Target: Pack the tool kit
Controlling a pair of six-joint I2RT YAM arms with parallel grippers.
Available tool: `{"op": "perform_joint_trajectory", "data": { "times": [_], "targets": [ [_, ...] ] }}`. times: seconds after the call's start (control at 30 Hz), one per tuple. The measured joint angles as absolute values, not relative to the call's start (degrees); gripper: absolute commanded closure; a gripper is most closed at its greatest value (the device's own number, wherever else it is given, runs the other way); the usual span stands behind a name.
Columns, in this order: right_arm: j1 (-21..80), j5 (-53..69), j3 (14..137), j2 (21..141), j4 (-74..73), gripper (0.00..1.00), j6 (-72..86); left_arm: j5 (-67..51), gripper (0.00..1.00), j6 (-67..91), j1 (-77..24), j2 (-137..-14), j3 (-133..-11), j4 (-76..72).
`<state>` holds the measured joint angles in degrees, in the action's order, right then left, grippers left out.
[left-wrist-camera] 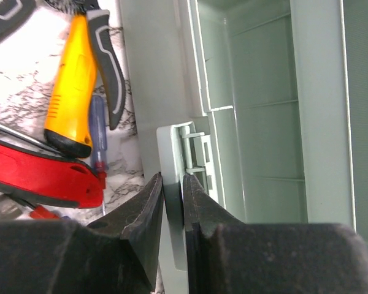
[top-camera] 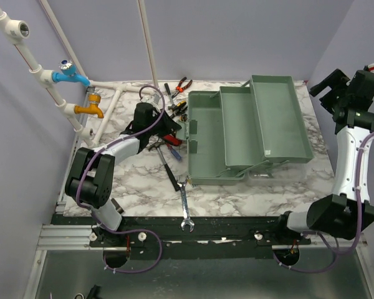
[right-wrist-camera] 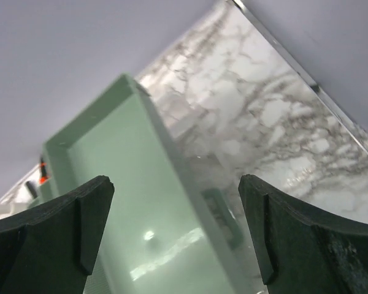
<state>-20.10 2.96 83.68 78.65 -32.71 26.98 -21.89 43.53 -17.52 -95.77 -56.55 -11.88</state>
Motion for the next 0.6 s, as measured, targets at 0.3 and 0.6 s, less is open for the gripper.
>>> {"op": "perform_joint_trajectory", "data": {
  "times": [0.3, 0.6],
  "targets": [
    [-15.9, 13.02, 87.05, 74.22, -34.35, 0.06, 24.93, -18.76, 0.8, 48.49, -24.53, -95.57, -54.26, -15.77],
    [-11.92, 22.39, 83.83, 71.61, -36.29, 0.08, 24.43, -16.49, 0.28, 50.15, -32.69, -99.63, -61.34, -13.28]
  ]
}}
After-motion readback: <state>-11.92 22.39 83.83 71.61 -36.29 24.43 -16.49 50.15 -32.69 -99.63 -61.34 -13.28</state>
